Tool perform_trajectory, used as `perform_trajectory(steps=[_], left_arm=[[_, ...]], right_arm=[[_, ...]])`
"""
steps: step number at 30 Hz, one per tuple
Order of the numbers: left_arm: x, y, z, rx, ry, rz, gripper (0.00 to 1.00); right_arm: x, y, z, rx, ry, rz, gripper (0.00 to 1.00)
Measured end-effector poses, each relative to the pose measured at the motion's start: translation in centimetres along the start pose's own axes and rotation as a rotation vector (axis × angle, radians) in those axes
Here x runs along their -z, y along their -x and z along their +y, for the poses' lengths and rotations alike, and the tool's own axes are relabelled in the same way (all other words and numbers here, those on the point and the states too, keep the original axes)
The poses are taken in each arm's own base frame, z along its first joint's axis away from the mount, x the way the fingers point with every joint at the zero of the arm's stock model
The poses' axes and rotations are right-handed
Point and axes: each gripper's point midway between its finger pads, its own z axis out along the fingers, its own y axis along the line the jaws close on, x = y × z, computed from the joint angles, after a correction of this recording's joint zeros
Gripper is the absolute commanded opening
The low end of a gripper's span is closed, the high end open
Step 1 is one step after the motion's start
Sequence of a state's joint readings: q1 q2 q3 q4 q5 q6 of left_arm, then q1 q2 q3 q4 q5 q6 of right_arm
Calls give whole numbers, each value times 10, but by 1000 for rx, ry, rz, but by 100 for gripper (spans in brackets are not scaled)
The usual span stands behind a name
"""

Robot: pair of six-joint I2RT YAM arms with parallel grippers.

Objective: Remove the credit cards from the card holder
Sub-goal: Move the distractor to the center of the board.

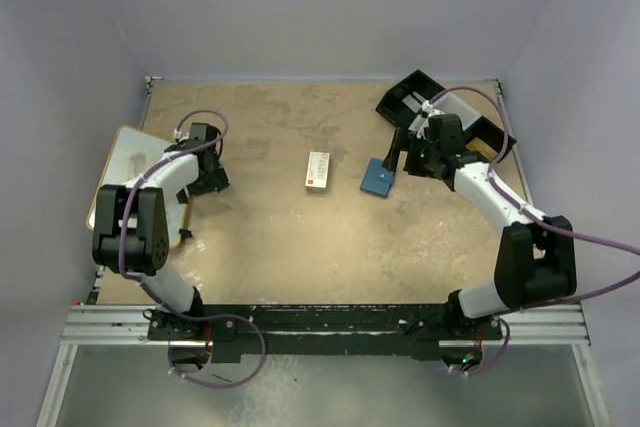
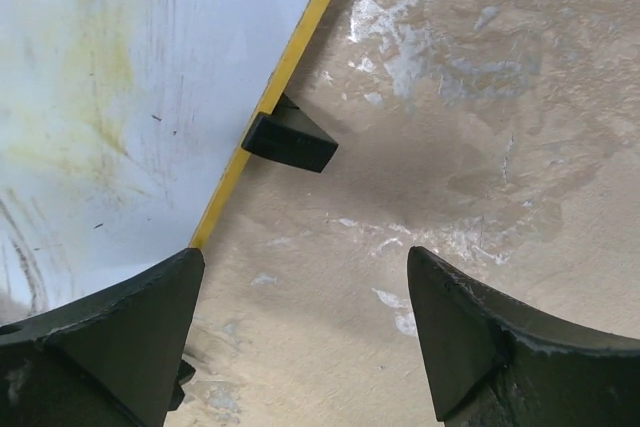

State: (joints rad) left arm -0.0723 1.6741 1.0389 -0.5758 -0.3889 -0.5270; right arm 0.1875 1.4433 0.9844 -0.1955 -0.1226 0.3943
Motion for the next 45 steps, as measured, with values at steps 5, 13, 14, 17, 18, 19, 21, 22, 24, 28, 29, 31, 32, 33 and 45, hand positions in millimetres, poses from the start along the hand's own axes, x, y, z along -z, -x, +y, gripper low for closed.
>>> perform_trajectory(steps=[5,13,14,17,18,19,21,22,24,28,29,31,32,33,45], left_arm=[[16,4,-10,-3,-94,-13,77],[63,22,-49,13,-346,-85,77],[68,23,-53,10,-367,-93,77],[79,25,-59,5,-409,-111,77],[81,26,-60,5,-417,-113,77],[82,26,-60,5,-424,-115,77],[84,27,-62,5,-434,-117,77],[86,26,-63,4,-445,-115,77],[90,25,-70,-4,-473,-116,77],[105,19,-97,-60,-533,-132,77],[111,18,-109,-80,-555,-136,77],[120,21,-130,-98,-597,-146,77],[122,23,-138,-98,-613,-151,77],[124,26,-143,-94,-620,-158,77],[140,54,-100,14,-491,-320,78]], right_arm=[[-22,7,20,24,108,43,78],[-83,9,34,64,145,140,65],[-90,6,36,74,145,154,65],[-106,-3,44,112,140,193,66],[-110,-4,46,126,127,199,66],[-115,-4,47,139,109,201,67],[-119,-2,47,160,70,196,68],[-120,0,47,169,49,186,68],[-119,1,44,183,14,176,67],[-119,5,46,201,18,180,66],[-121,9,50,206,27,181,66],[-128,19,61,216,53,167,67],[-131,23,68,222,71,160,67],[-135,24,78,228,97,158,69],[-184,29,161,297,273,190,69]])
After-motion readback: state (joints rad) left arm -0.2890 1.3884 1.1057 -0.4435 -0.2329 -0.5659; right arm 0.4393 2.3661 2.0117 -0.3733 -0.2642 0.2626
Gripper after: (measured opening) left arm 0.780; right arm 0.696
